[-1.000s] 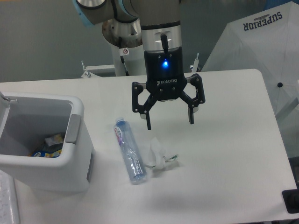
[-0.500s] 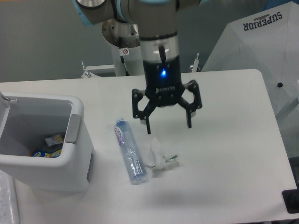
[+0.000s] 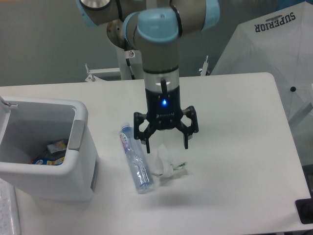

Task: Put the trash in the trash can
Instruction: 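Lower the open gripper toward the crumpled white tissue beside the bottle, then close the gripper on the crumpled white tissue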

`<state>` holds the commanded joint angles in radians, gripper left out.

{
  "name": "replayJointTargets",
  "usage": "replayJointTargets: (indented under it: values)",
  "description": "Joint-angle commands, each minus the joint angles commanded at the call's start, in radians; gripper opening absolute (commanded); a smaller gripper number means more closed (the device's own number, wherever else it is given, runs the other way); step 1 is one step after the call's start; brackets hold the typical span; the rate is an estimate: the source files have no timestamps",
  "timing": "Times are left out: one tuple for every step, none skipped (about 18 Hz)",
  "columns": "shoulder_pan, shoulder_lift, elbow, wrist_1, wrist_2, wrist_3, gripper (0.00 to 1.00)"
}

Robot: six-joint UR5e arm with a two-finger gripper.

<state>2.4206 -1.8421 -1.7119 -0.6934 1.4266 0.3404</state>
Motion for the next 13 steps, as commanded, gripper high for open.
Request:
replayJointTargets:
  values:
    - [0.003, -0.021, -0.006, 0.002, 0.000, 0.020, 1.00]
    - [0.003, -0.047, -0.008, 0.002, 0.000, 0.067, 1.00]
    - [0.003, -0.067, -0.011, 0.000, 0.002, 0.124, 1.00]
    - [0.005, -0.077, -0.020, 0.000, 0.003, 0.168, 1.00]
    - [0.006, -0.078, -0.029, 0.000, 0.002, 0.207, 1.00]
    - [0.008, -0.078, -0.040, 0.000, 0.002, 0.241, 1.00]
    - [0.009, -0.081, -0.049, 0.000, 0.005, 0.274, 1.00]
    - [0.009, -0.088, -0.060, 0.000, 0.008, 0.305, 1.00]
    - [0.009, -0.089, -0.072, 0.000, 0.009, 0.336, 1.00]
    - [0.009, -0.094, -0.074, 0.000, 0.012, 0.362, 1.00]
    - [0.009, -0.097, -0.075, -0.002, 0.026, 0.380, 1.00]
    - [0.009, -0.100, -0.075, -0.002, 0.044, 0.385, 1.00]
    - [0.009, -0.103, -0.077, -0.002, 0.054, 0.387, 1.00]
